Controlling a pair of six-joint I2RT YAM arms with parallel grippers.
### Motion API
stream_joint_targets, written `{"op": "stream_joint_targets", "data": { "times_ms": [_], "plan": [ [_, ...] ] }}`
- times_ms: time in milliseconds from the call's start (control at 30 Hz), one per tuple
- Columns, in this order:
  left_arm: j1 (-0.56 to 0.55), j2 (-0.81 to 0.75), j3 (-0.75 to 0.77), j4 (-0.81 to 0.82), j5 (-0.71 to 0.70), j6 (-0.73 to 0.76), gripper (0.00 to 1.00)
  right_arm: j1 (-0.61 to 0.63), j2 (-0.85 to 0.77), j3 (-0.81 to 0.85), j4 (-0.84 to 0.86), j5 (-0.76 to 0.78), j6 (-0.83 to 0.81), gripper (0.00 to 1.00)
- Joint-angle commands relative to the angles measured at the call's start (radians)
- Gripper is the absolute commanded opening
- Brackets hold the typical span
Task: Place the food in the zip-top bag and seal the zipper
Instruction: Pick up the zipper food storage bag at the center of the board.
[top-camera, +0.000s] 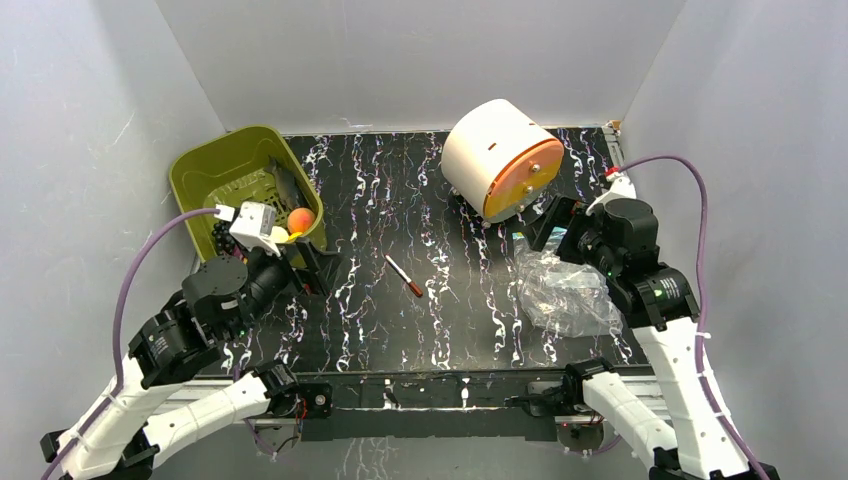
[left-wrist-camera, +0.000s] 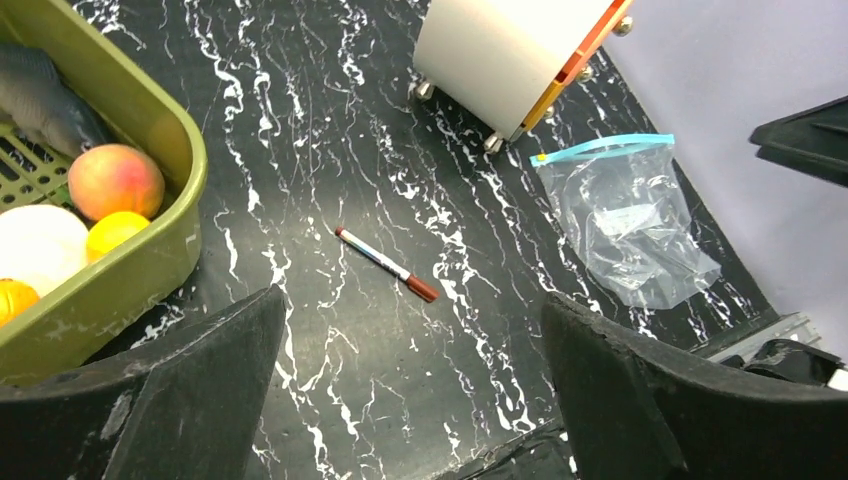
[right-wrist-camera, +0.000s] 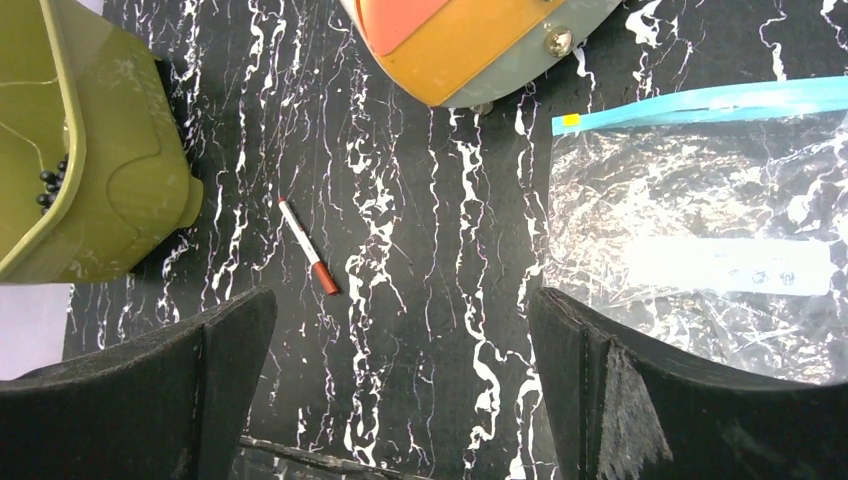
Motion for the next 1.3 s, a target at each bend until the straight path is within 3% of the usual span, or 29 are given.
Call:
{"op": "stream_joint_targets", "data": {
  "times_ms": [0, 467, 600, 800, 1033, 1267],
  "plan": [
    [-0.017, -0.014, -0.026, -0.042, -0.06, -0.044, 0.98, -0.019, -0.041, -0.015, 0.022, -0.026, 0.027, 0.98],
    [-0.026, -0.028, -0.135, -0.029, -0.028, -0.034, 0.98, -0.029, 0.053, -0.103, -0.053, 0.168, 0.19, 0.97],
    [-0.027, -0.021, -0.16, -0.034, -0.012, -0.037, 0.98, -0.03, 0.067, -0.195, 0.041, 0.224, 0.212, 0.72],
    [-0.027, 0.046, -0.171, -0.093, -0.029, -0.098, 0.98, -0.03, 0.152, -0.301, 0.128, 0.329, 0.313, 0.48],
    [-0.027, 0.101, -0.241, -0.067, 0.023, -0.069, 0.99, -0.03, 0.25, -0.335, 0.143, 0.408, 0.451, 0.45],
    [-0.027, 0.026, -0.295, 0.023, 0.138, 0.007, 0.98, -0.03, 0.314, -0.382, 0.255, 0.391, 0.434, 0.46]
  ]
}}
